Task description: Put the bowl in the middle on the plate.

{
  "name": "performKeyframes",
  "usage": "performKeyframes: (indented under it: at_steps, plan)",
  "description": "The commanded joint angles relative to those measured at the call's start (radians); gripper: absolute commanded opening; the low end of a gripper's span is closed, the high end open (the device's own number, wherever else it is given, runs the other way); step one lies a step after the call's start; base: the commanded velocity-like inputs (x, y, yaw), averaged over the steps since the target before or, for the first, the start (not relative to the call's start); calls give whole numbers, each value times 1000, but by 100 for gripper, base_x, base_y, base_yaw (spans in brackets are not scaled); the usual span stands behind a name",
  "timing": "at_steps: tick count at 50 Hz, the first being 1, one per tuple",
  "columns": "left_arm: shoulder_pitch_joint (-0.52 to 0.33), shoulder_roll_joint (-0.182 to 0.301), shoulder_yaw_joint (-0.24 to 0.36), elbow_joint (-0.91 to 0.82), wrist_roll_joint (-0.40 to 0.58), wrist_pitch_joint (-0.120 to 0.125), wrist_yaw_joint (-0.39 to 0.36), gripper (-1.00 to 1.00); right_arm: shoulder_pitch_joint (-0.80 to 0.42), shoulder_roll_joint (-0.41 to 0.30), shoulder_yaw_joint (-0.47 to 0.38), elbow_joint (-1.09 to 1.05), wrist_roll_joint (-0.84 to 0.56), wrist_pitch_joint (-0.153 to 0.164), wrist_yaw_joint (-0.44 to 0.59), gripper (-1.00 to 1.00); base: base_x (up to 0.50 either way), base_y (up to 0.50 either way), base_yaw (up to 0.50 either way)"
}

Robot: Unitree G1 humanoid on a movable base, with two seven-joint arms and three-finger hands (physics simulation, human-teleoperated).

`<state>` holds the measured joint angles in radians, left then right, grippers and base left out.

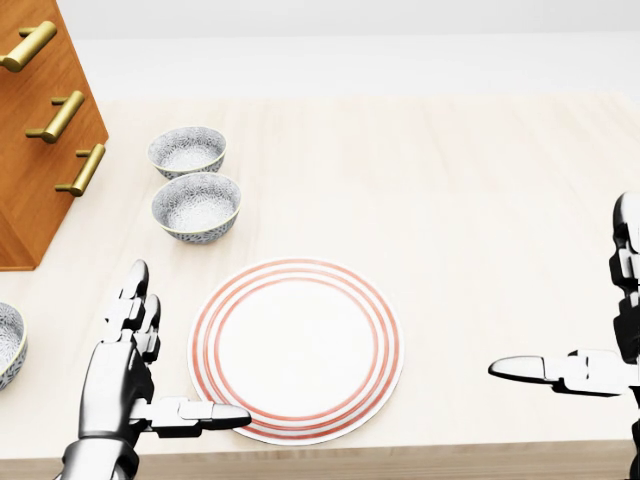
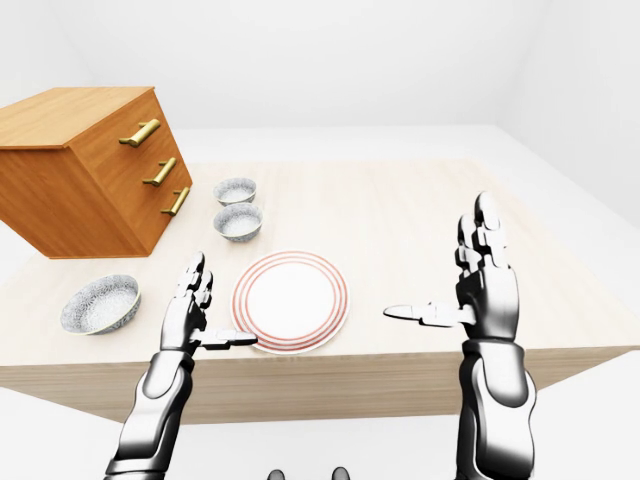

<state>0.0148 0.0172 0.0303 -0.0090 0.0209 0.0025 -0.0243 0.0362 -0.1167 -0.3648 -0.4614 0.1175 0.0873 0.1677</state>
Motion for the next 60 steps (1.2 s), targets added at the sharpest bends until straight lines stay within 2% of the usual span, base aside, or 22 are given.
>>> performKeyframes:
  at_steps: [1,9,12,14,17,19,21,24,37,48,60]
  plan:
    - [0,1,1,7,2,-8,1,100,14,-17,-85,-35,15,0,33,100,0,0,0]
    - [9,-2,-3,-17,6,5,1,100,26,-33,-158,-56,36,0,60,100,0,0,0]
    - [11,-2,-5,-19,8,5,2,100,23,-35,-168,-70,36,0,67,100,0,0,0]
    - [16,-5,1,-48,-9,15,1,100,21,-33,-169,-79,35,0,68,100,0,0,0]
    - [25,-1,1,-96,-11,46,-6,100,21,-32,-168,-71,32,0,71,100,0,0,0]
    - [32,1,-4,-154,-1,84,-7,100,23,-33,-168,-60,25,0,76,100,0,0,0]
    - [32,6,-13,-267,2,85,-27,100,19,-41,-178,-97,30,0,79,100,0,0,0]
    - [2,25,11,-386,8,85,-57,100,16,-49,-193,-123,28,0,89,100,0,0,0]
    - [-144,111,161,-539,-7,85,-155,100,21,-41,-200,-97,10,0,104,100,0,0,0]
    - [-124,100,153,-469,8,85,-157,100,36,-47,-249,-133,12,0,139,100,0,0,0]
    - [-102,104,177,-519,7,85,-170,100,48,-49,-284,-96,9,0,164,100,0,0,0]
